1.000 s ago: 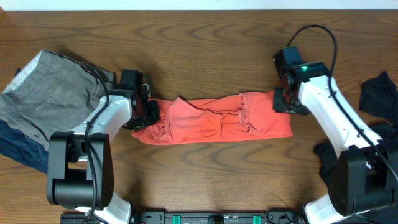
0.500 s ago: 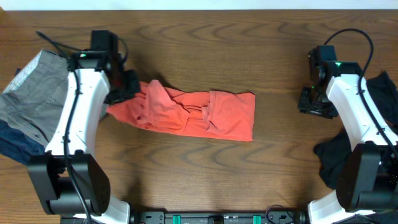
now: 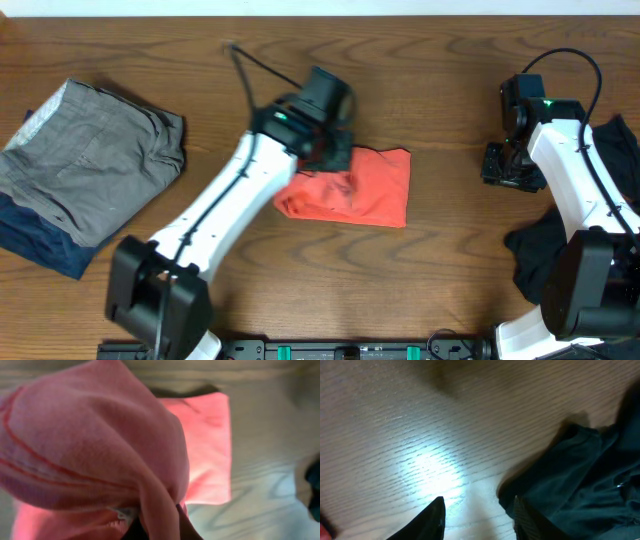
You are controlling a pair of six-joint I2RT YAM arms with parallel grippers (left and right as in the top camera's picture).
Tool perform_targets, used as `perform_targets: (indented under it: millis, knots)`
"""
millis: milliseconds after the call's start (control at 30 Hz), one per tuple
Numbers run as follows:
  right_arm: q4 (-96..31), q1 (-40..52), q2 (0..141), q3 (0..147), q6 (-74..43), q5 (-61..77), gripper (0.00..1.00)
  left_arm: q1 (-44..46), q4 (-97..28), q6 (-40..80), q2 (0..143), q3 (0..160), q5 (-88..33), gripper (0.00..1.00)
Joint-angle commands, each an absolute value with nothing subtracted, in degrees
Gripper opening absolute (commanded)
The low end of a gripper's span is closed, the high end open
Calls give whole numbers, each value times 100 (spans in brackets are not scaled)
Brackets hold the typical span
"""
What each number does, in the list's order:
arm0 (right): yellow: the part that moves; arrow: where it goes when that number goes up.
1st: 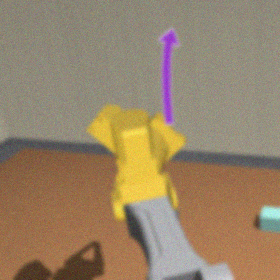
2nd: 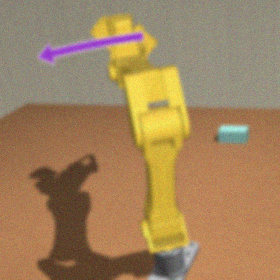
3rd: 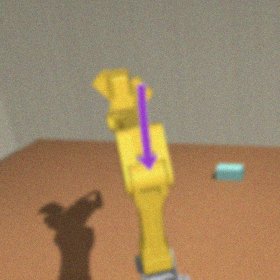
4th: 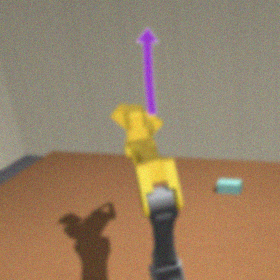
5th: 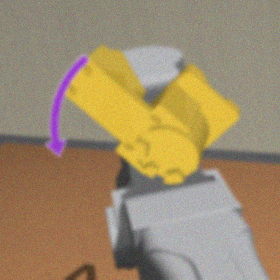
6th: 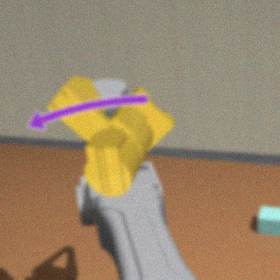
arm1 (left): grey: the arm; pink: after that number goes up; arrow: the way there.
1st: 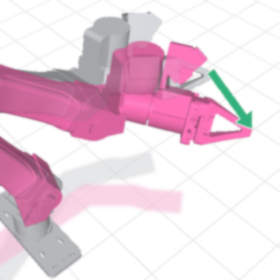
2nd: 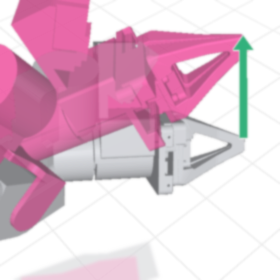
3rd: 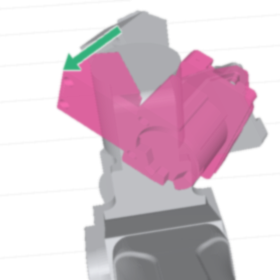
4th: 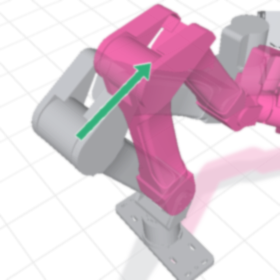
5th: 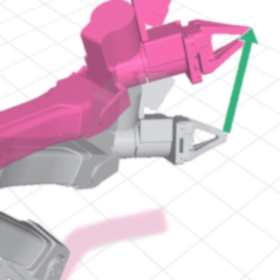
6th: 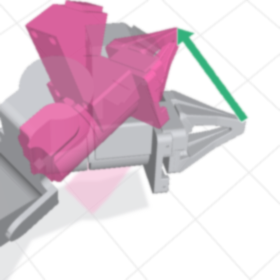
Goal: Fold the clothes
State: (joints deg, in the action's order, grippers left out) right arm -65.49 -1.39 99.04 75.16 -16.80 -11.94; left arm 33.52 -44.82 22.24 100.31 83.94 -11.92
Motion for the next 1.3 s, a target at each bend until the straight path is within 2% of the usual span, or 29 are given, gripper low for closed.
perform_targets:
  millis: [0,300,600,667,733,767,867,1267]
  knots:
    - [-6576,-145,9808,7531,-1525,-1087,42,3603,-4287,2589,10276,8466,-1223,6]
    - [-6582,-143,9808,7531,-1406,-958,42,4071,-3671,2606,10516,8466,-1221,6]
    - [-6580,-143,9810,7531,-1376,-753,42,4219,-3566,2685,10621,8464,-1221,8]
    - [-6580,-143,9815,7524,-1044,-121,38,4198,-3535,2668,10606,8468,-1221,8]
    - [-6571,-141,9815,7487,-854,412,22,4150,-3531,2661,10575,8468,-1219,8]
    - [-6549,-134,9815,7441,-777,666,18,4119,-3527,2626,10545,8468,-1221,8]
    - [-6309,-54,9815,7175,-672,937,13,4016,-3553,2534,10431,8468,-1111,8]
    - [-3977,897,9815,5430,-773,1354,13,3889,-3686,2276,10274,8479,-906,8]
